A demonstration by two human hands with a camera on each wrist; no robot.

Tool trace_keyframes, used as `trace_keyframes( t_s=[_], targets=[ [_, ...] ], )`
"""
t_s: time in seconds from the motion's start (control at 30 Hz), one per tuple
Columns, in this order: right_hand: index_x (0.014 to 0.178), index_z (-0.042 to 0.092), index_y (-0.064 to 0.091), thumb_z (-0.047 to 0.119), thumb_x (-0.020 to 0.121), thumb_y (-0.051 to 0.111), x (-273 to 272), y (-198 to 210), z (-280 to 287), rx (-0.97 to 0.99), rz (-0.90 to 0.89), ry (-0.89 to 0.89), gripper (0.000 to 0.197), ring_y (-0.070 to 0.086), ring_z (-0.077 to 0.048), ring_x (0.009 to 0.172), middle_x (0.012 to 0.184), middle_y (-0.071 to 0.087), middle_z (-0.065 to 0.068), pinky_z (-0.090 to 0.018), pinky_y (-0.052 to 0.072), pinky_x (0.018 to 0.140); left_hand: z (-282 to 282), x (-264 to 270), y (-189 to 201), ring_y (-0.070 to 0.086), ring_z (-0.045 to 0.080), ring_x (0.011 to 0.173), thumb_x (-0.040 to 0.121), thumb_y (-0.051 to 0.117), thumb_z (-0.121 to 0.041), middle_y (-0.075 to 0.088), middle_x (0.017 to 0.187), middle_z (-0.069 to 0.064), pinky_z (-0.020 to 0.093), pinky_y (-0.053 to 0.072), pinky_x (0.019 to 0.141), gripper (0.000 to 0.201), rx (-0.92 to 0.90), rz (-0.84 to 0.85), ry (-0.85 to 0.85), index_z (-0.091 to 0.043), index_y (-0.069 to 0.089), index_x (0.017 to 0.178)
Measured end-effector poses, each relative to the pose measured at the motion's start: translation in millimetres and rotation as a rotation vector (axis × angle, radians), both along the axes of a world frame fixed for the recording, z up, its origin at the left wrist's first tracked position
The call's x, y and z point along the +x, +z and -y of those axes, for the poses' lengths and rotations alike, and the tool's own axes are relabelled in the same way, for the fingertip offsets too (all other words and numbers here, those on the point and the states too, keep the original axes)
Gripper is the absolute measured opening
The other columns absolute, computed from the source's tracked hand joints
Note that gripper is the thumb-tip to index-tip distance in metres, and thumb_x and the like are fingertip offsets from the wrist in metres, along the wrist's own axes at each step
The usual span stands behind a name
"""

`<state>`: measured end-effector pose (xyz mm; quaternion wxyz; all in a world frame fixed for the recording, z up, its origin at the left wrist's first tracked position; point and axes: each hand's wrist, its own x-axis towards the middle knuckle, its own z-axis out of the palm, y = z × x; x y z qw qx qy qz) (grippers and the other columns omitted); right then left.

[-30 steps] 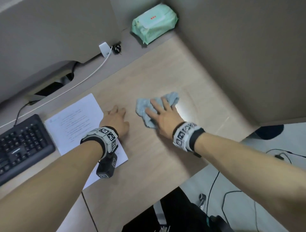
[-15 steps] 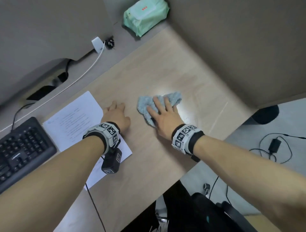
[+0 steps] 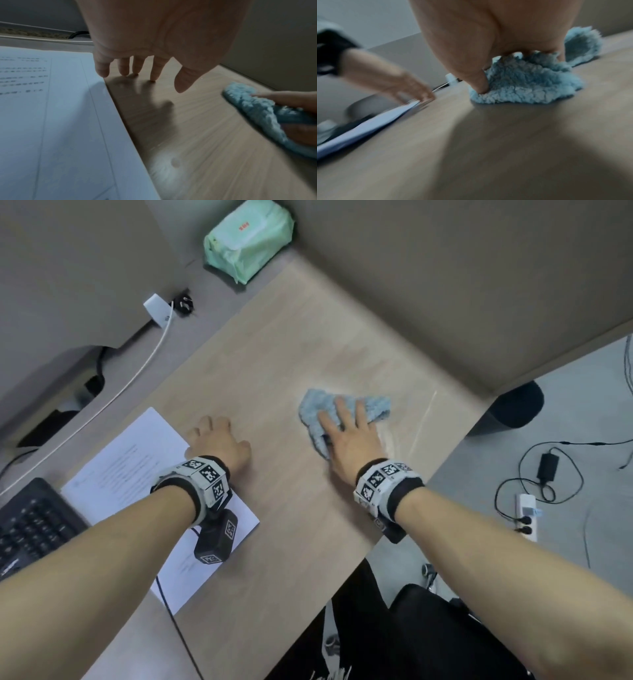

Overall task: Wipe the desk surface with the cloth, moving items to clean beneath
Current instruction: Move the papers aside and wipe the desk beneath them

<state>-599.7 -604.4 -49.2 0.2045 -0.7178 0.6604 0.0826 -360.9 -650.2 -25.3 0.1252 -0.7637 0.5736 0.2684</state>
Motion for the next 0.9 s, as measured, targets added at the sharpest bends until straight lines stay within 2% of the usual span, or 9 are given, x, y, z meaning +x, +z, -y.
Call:
trace_keyframes(
  t_s=[0.1, 0.23, 0.3, 0.47, 0.6, 0.73, 0.9],
  targets=[
    [0.155, 0.024, 0.017, 0.017, 0.089, 0.057, -9.6, -6.2, -16.4, -0.062, 0.023, 0.090, 0.078, 0.004, -0.047, 0.147, 0.165, 0.004, -0.011, -0.061, 0.021, 0.115, 8.4, -6.5, -2.9, 0.022, 0.035, 0.141, 0.087, 0.055, -0.034, 0.022, 0.156, 0.008, 0.048, 0.029, 0.112, 0.059, -0.061, -0.061, -0.010, -0.017, 0.037, 0.140],
    [0.155, 0.019, 0.013, 0.014, 0.089, 0.055, -61.8, -12.5, -3.7, -0.041, -0.116, -0.089, 0.079, 0.010, -0.052, 0.144, 0.163, 0.004, -0.017, -0.061, 0.024, 0.114, 30.3, -18.6, -6.1, 0.011, 0.032, 0.147, 0.087, 0.056, -0.042, 0.010, 0.163, 0.003, 0.048, 0.022, 0.117, 0.070, -0.067, -0.097, -0.074, -0.028, 0.028, 0.150],
    [0.155, 0.018, 0.013, 0.015, 0.090, 0.053, -71.5, -12.9, 8.6, -0.031, -0.145, -0.125, 0.077, 0.011, -0.052, 0.143, 0.163, 0.005, -0.018, -0.060, 0.027, 0.112, 37.3, -25.5, -8.0, 0.009, 0.031, 0.148, 0.087, 0.055, -0.046, 0.008, 0.164, 0.000, 0.049, 0.021, 0.118, 0.073, -0.055, -0.089, -0.098, -0.031, 0.024, 0.151],
    [0.154, 0.018, 0.013, 0.020, 0.090, 0.053, -73.9, -14.7, 81.5, -0.033, -0.132, -0.137, 0.076, 0.009, -0.051, 0.143, 0.162, 0.006, -0.017, -0.063, 0.024, 0.113, 48.1, -47.5, -10.4, 0.000, 0.036, 0.148, 0.086, 0.050, -0.054, -0.001, 0.164, -0.002, 0.056, 0.022, 0.115, 0.075, 0.039, -0.054, -0.074, -0.040, 0.016, 0.151],
    [0.151, 0.017, 0.019, 0.022, 0.090, 0.054, -69.9, -21.3, 146.6, -0.079, -0.147, -0.079, 0.071, 0.018, -0.050, 0.140, 0.160, 0.015, -0.019, -0.062, 0.032, 0.107, 50.2, -57.2, -7.6, -0.003, 0.039, 0.147, 0.088, 0.051, -0.049, -0.009, 0.163, 0.002, 0.059, 0.023, 0.112, 0.075, 0.088, 0.005, -0.092, -0.043, 0.008, 0.150],
    [0.147, 0.018, 0.026, 0.018, 0.088, 0.056, -61.9, -15.8, 201.7, -0.111, -0.130, -0.067, 0.066, 0.028, -0.047, 0.134, 0.157, 0.020, -0.017, -0.058, 0.039, 0.098, 50.9, -55.3, -6.7, -0.003, 0.039, 0.147, 0.090, 0.052, -0.043, -0.011, 0.163, 0.002, 0.057, 0.022, 0.115, 0.076, 0.095, 0.011, -0.102, -0.043, 0.006, 0.150],
    [0.142, 0.016, 0.033, 0.010, 0.087, 0.051, -33.4, -14.0, 238.3, -0.112, -0.107, -0.123, 0.057, 0.028, -0.046, 0.134, 0.151, 0.026, -0.017, -0.060, 0.041, 0.095, 49.7, -56.7, -6.8, -0.002, 0.038, 0.147, 0.089, 0.052, -0.038, -0.009, 0.163, 0.002, 0.054, 0.023, 0.116, 0.076, 0.080, 0.026, -0.098, -0.043, 0.007, 0.150]
  ],
)
